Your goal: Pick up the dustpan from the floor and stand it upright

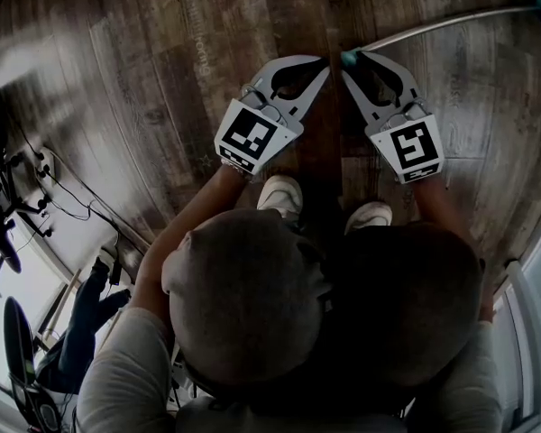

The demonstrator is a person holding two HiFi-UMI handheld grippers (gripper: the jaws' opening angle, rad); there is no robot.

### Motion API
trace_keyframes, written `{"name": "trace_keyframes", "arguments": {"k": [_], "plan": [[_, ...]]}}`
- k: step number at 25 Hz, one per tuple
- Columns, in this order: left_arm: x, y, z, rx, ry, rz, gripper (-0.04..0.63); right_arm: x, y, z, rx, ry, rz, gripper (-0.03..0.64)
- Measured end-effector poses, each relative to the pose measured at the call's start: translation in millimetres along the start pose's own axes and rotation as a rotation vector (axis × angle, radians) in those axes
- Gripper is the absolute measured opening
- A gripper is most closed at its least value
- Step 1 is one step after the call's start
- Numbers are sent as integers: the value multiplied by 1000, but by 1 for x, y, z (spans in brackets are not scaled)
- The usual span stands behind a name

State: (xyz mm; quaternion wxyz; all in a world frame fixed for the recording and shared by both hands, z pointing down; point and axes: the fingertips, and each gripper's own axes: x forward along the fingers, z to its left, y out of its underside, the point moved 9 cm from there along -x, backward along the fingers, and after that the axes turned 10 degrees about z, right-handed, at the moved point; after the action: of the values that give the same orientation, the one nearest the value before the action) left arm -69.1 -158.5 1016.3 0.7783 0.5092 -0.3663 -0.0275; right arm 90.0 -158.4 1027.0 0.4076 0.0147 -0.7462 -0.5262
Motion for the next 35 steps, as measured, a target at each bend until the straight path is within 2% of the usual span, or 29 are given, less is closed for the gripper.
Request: {"name": "trace_keyframes", "arguments": {"k": [5, 6, 12, 18, 22, 29, 35], "plan": [[5, 5, -5, 10, 35, 13, 5, 3, 4, 1, 4, 24, 3, 86], [4, 6, -5, 12, 36, 13, 5, 3, 4, 0, 8, 29, 5, 63], [-4, 9, -1, 14, 34, 10, 5, -5, -3, -1, 40, 29, -15, 57], [-12, -5, -6, 74, 64, 12, 9, -25, -27, -2, 40, 23, -49, 57], [-3, -15, -1, 108, 75, 12, 106, -35, -45, -9, 52, -3, -106, 57], [17, -29, 6, 200, 97, 33, 118, -46, -65, -14, 71, -36, -150, 57], [13, -42, 5, 191, 88, 22, 115, -52, -81, -15, 106, -35, -165, 57]]}}
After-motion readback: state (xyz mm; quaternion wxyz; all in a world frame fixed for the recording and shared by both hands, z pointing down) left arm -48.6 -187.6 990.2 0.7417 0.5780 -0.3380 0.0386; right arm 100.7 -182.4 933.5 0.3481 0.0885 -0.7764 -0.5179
